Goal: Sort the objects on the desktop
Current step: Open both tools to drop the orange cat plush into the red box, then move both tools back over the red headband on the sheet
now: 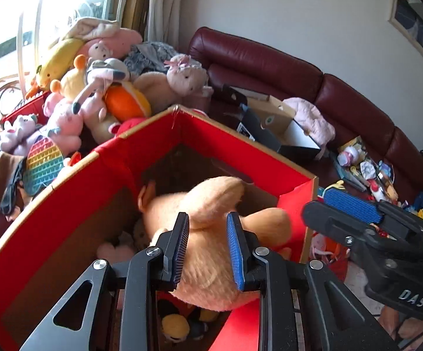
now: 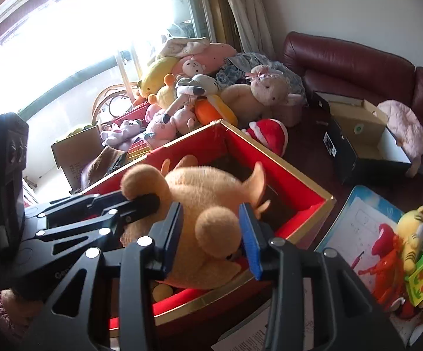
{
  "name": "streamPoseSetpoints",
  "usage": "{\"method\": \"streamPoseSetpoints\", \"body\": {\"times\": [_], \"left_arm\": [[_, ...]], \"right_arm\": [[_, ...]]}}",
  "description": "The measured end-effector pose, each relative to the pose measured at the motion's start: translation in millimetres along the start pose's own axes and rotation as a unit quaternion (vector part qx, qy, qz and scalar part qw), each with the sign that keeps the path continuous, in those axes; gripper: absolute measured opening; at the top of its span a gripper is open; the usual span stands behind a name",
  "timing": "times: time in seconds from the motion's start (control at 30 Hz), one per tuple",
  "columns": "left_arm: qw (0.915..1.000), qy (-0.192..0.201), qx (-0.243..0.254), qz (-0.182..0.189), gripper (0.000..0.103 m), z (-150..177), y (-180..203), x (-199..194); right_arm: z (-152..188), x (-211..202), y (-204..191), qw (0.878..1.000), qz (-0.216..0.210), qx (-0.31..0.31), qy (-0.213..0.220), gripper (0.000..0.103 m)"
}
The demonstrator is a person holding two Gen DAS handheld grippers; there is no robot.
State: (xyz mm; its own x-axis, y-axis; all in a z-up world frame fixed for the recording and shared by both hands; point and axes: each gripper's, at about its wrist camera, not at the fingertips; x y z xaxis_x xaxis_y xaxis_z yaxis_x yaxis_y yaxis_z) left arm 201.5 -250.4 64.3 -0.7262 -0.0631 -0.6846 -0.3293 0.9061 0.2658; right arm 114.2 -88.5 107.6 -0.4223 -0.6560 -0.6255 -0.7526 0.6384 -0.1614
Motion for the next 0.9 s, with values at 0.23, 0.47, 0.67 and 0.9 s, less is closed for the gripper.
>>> {"method": "streamPoseSetpoints", "body": {"times": [0.23, 0.47, 0.67, 0.9], "left_arm": [[0.9995, 0.004, 0.031, -0.010, 0.065, 4.5, 27.4, -6.0], [0.9989, 0.000, 0.045, -0.016, 0.065, 2.9, 46.6, -15.3], [0.9981, 0.008, 0.061, -0.007, 0.065, -0.1, 75.3, -20.9], [0.9944, 0.000, 0.104, 0.018, 0.065, 4.5, 132.3, -14.6]], "right_arm": [[10.3, -15.2, 17.6, 1.000, 0.008, 0.024, 0.009, 0.061], [24.0, -28.6, 20.9, 0.999, -0.005, 0.040, 0.018, 0.063], [37.3, -49.7, 42.1, 0.997, -0.007, 0.067, 0.033, 0.063], [65.5, -79.2, 89.9, 0.992, 0.012, 0.116, 0.045, 0.064]]}}
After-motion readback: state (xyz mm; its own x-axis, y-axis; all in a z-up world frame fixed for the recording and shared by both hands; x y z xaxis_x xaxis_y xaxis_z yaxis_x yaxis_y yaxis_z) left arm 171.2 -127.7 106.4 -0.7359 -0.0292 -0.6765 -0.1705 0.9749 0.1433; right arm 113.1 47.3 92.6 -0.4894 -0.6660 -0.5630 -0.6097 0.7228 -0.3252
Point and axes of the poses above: each gripper's, at about its wrist camera, not at the fingertips, and x roughly the way its jaws point, y to its right, z to its underside, and after that the axes turned 3 degrees about z, right-handed
